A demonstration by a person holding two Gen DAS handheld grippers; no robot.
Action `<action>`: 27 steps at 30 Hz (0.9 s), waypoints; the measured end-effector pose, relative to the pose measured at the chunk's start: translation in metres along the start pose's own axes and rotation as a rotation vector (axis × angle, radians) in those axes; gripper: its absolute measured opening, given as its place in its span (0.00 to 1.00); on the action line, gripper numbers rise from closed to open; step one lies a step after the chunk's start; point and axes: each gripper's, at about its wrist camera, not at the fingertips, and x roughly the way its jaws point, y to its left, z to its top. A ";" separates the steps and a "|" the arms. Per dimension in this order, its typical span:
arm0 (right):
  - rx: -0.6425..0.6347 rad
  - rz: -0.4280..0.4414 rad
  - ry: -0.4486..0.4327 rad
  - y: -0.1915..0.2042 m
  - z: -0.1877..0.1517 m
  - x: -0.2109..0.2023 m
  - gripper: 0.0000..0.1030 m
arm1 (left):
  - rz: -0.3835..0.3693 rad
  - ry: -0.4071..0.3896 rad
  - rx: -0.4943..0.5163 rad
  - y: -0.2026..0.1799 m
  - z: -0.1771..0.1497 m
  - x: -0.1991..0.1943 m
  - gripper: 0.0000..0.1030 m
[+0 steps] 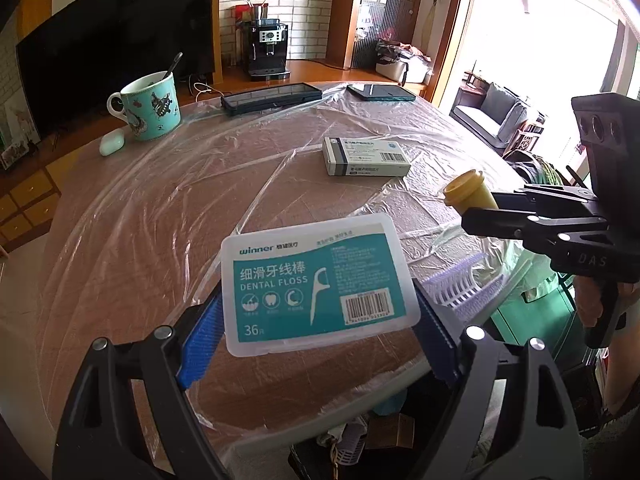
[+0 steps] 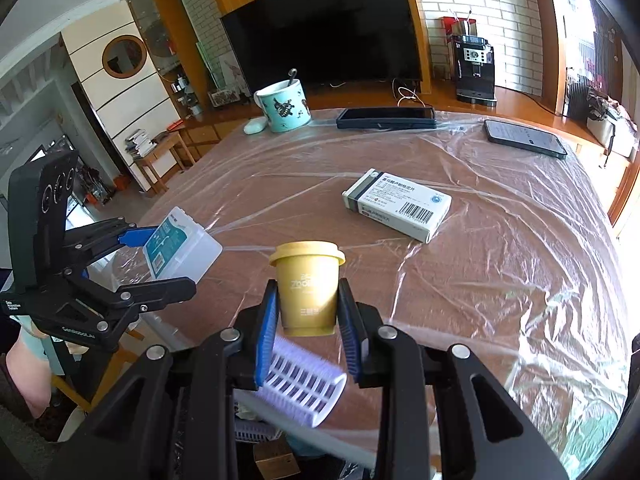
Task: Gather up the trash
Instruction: 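Carry the dental floss box and yellow cup over the black trash bin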
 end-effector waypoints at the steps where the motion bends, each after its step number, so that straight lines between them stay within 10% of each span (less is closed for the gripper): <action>1: -0.003 0.002 -0.002 0.001 -0.002 -0.003 0.29 | -0.001 -0.001 0.001 -0.001 -0.001 -0.002 0.83; 27: -0.054 0.049 0.014 0.038 -0.065 -0.042 0.29 | -0.032 -0.007 0.040 -0.033 -0.052 -0.043 0.83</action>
